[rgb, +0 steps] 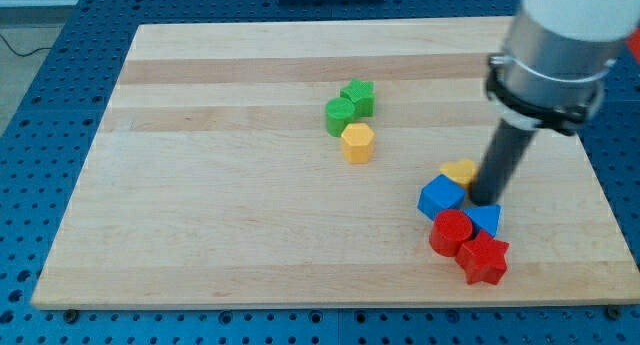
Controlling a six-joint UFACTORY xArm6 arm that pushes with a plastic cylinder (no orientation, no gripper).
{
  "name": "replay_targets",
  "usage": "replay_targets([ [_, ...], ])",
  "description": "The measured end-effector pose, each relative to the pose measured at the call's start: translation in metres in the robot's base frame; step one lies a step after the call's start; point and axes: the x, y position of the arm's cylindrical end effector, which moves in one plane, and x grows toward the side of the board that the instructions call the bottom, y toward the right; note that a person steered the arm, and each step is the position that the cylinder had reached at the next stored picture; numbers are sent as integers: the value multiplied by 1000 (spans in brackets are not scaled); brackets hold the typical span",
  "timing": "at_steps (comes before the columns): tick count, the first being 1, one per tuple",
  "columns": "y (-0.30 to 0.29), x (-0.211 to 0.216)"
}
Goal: Slide the yellow heart close to the bottom right of the yellow hexagon
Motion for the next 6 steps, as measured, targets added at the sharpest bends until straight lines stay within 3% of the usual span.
replay_targets([
  [1, -20, -6],
  [4, 7, -30],
  [6, -54, -30],
])
